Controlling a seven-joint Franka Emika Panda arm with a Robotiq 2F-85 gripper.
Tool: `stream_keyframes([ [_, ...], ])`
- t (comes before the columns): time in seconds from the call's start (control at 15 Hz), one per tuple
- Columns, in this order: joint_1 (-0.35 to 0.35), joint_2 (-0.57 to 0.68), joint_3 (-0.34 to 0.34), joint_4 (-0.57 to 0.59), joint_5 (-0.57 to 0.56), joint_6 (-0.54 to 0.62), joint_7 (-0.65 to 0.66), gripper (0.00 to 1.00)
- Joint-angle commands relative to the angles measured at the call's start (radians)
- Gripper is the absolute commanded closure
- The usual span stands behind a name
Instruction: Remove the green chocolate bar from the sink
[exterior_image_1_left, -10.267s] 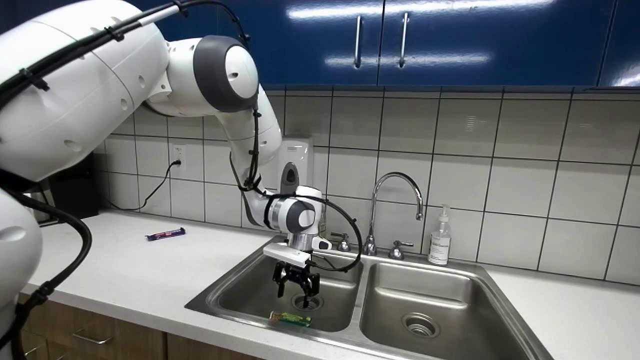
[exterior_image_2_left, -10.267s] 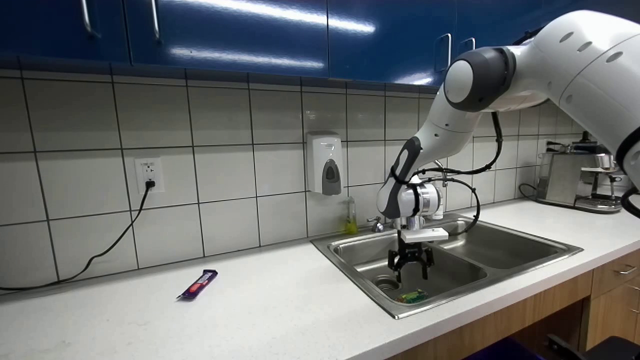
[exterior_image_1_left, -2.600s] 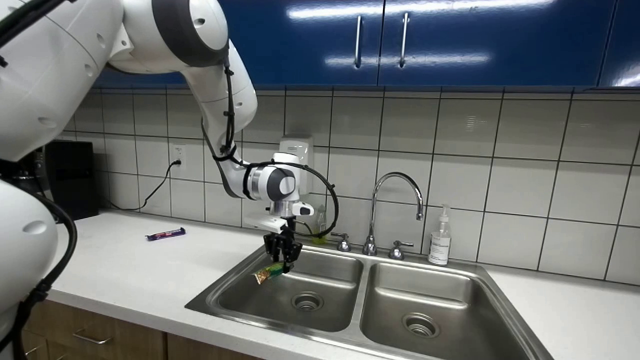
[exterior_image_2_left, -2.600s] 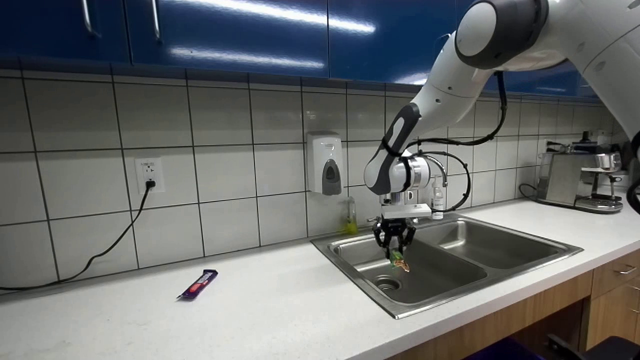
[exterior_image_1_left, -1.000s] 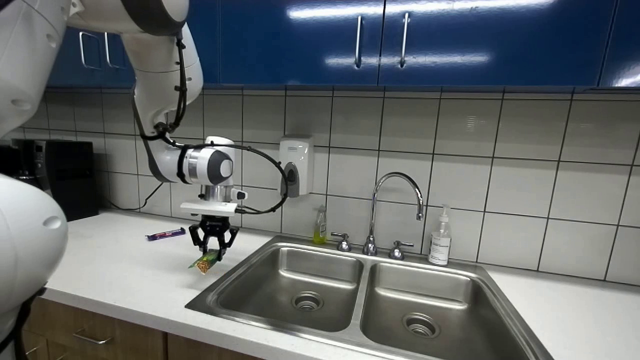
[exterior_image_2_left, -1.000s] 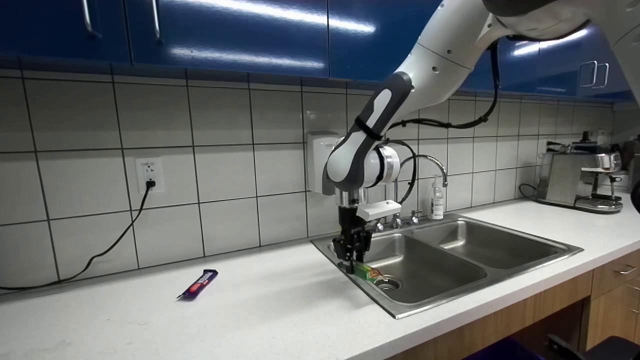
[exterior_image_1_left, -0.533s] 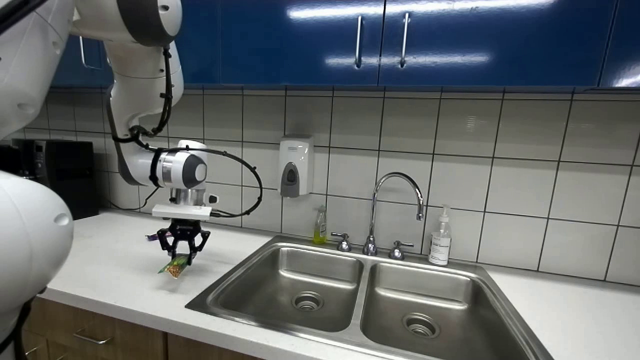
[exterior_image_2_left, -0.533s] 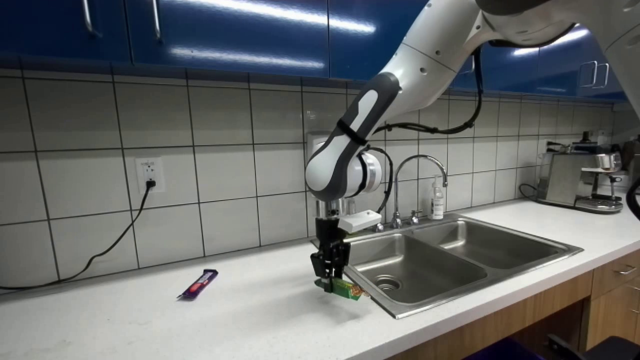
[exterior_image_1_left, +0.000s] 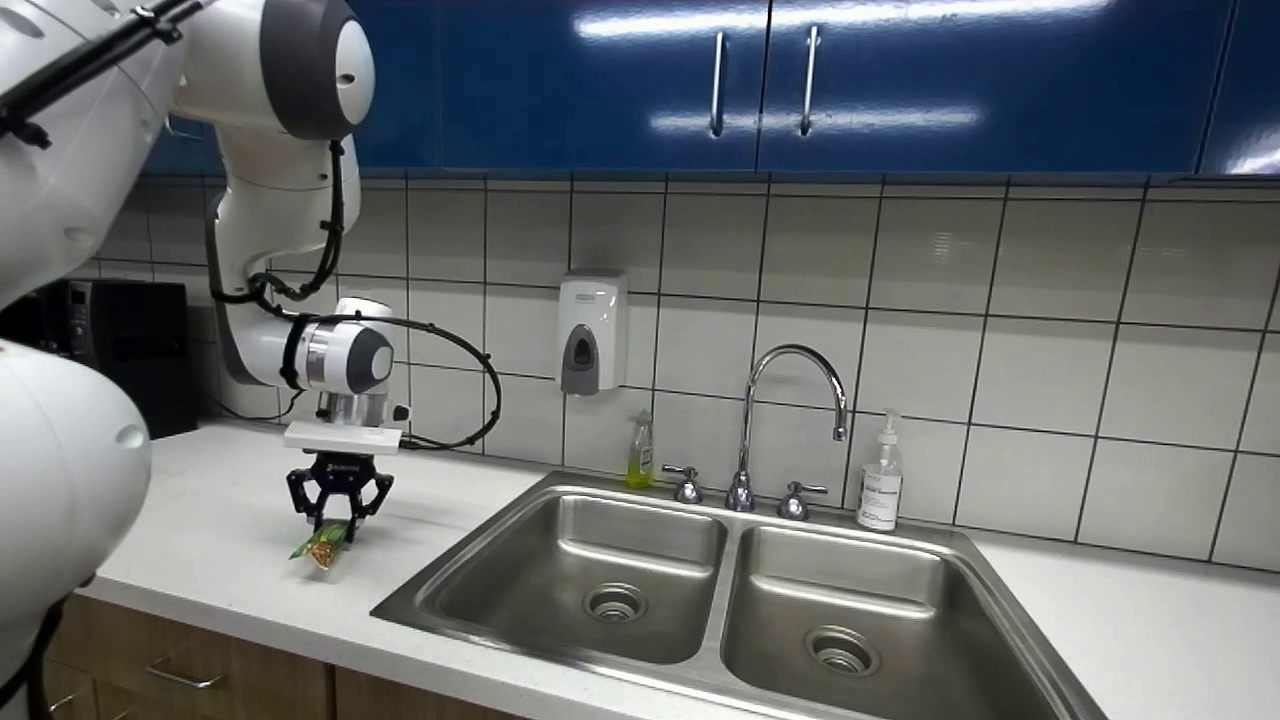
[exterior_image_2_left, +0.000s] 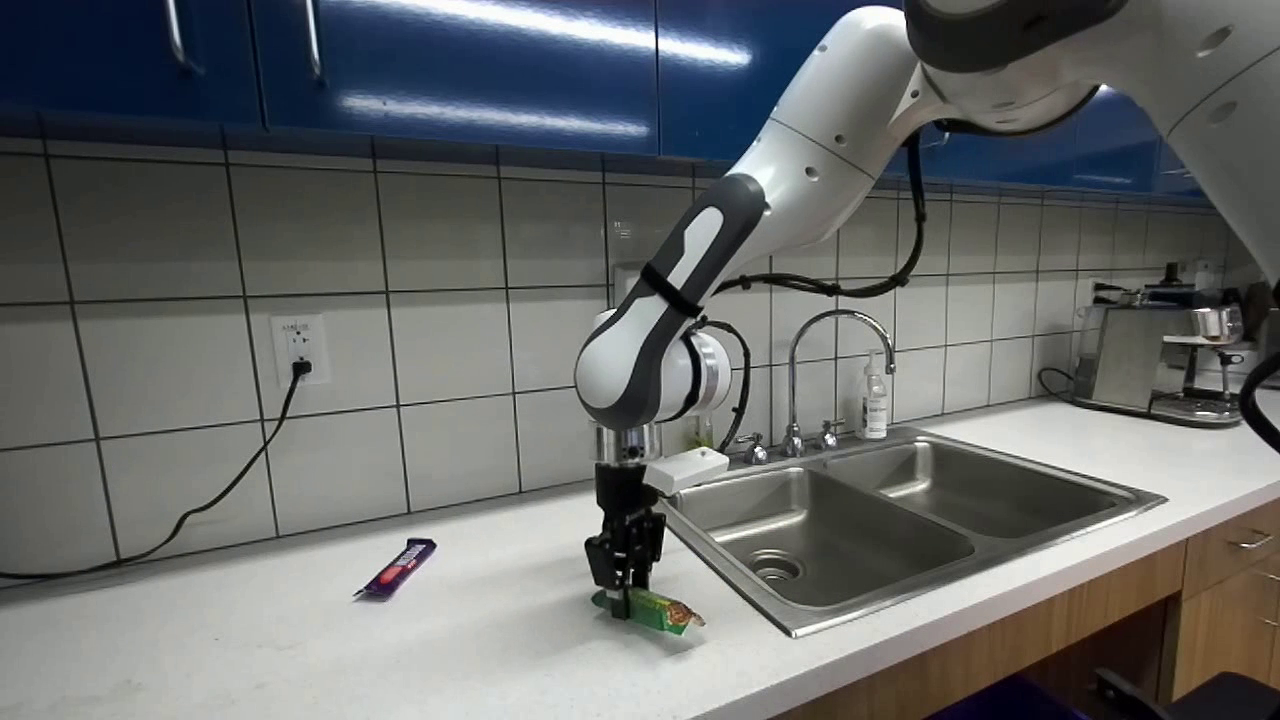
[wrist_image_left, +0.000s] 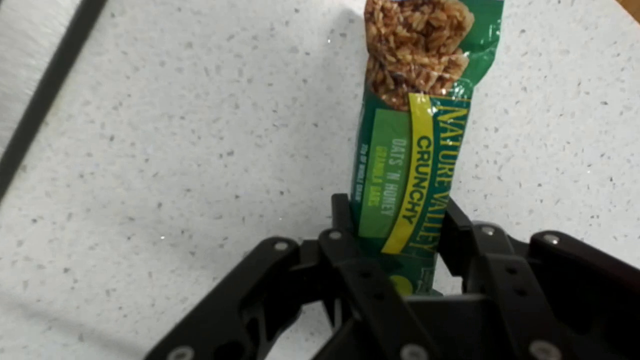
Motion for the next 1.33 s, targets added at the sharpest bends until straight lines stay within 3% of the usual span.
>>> stream_keyframes([
  [0.0,-0.002,0.061,0.013,0.072,0.009,-0.012,-0.037,0.82],
  [0.2,0.000,0.097,0.011,0.108,0.005,-0.017,-0.034,0.82],
  [0.33,-0.002,0.100,0.009,0.118,0.004,-0.025,-0.035,0.32],
  [0.47,-0.004,0.101,0.008,0.119,0.004,-0.025,-0.034,0.24],
  [0.67,-0.007,0.093,0.008,0.119,0.007,-0.026,-0.029,0.01],
  [1.27,-0.016,0.034,-0.010,0.092,0.003,-0.033,-0.022,0.00],
])
